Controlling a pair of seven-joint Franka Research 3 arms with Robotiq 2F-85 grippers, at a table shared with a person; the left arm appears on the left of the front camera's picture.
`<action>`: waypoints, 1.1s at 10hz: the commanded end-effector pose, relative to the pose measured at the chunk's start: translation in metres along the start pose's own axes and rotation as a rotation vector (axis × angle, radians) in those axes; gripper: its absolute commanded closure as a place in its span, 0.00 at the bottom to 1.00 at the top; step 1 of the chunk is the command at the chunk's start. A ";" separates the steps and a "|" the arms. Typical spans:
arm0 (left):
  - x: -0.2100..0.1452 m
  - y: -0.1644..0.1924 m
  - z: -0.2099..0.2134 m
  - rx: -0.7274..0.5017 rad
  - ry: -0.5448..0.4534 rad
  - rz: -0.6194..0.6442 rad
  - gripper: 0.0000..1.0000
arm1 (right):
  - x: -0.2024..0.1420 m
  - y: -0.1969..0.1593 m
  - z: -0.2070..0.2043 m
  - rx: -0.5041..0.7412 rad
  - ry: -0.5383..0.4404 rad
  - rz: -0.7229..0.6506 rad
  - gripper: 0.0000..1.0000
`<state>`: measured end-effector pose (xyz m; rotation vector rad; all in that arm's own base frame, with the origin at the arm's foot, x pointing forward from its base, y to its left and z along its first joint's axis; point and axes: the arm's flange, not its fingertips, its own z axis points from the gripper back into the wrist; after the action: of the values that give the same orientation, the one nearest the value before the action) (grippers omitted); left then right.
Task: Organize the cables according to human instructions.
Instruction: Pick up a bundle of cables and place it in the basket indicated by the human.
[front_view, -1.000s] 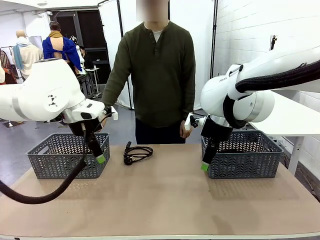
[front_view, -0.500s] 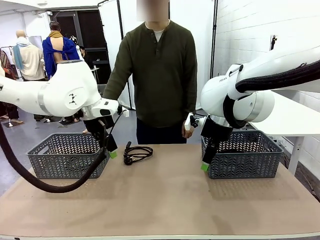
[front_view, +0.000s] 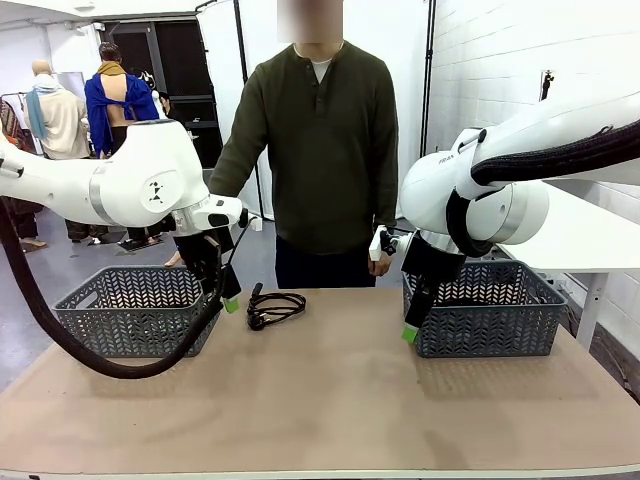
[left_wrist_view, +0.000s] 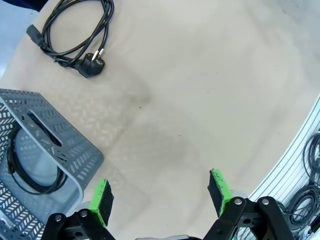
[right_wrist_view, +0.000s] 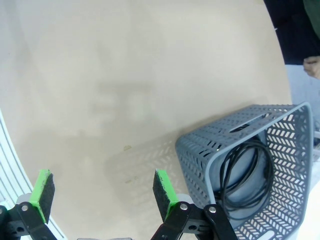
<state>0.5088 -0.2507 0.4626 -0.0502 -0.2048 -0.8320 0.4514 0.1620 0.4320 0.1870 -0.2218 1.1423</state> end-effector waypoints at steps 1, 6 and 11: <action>-0.005 -0.001 0.000 0.009 -0.010 -0.007 0.00 | -0.001 0.000 0.000 0.005 0.005 0.006 0.00; -0.005 -0.001 0.000 0.009 -0.010 -0.007 0.00 | -0.001 0.000 0.000 0.005 0.005 0.006 0.00; 0.032 0.028 -0.001 -0.003 0.053 0.258 0.00 | -0.001 0.000 0.000 0.005 0.005 0.006 0.00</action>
<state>0.5339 -0.2472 0.4622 -0.0730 -0.1727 -0.6439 0.4514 0.1620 0.4321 0.1869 -0.2221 1.1423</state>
